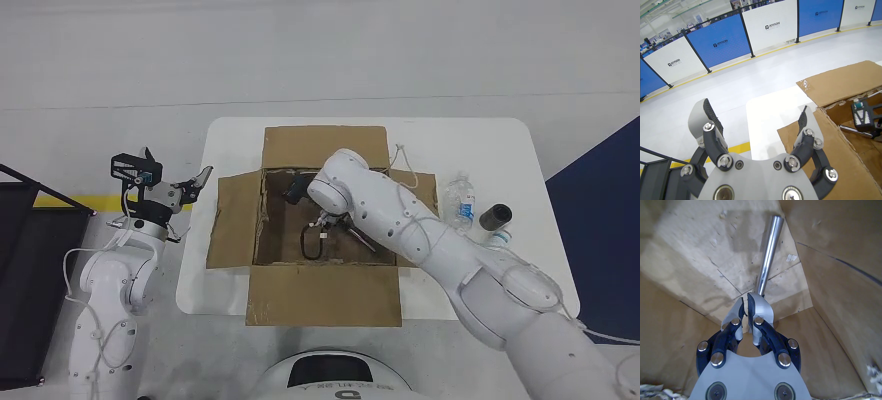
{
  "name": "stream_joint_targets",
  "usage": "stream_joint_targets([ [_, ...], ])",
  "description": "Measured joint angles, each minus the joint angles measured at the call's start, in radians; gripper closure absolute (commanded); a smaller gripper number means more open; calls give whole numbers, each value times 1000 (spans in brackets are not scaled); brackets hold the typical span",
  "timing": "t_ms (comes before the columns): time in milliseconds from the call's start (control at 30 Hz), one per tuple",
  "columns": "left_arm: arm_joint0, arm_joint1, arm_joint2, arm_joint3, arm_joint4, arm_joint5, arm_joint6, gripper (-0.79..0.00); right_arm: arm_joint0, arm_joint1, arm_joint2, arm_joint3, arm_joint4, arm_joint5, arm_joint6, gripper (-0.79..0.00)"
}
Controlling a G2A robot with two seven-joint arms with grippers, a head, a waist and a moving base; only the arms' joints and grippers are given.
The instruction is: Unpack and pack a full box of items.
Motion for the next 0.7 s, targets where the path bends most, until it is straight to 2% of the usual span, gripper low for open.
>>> stream_joint_targets([
  [100, 0, 0, 0, 0, 0, 0, 0, -785, -39, 30, 44, -64, -24, 18, 31, 0],
  [233, 0, 0, 0, 0, 0, 0, 0, -785, -75, 50, 78, -81, -50, 34, 30, 0],
  [333, 0, 0, 0, 0, 0, 0, 0, -785, -92, 58, 100, -62, -72, 57, 6, -169],
  [700, 0, 0, 0, 0, 0, 0, 0, -785, -102, 50, 111, 38, -75, 42, -55, -123],
])
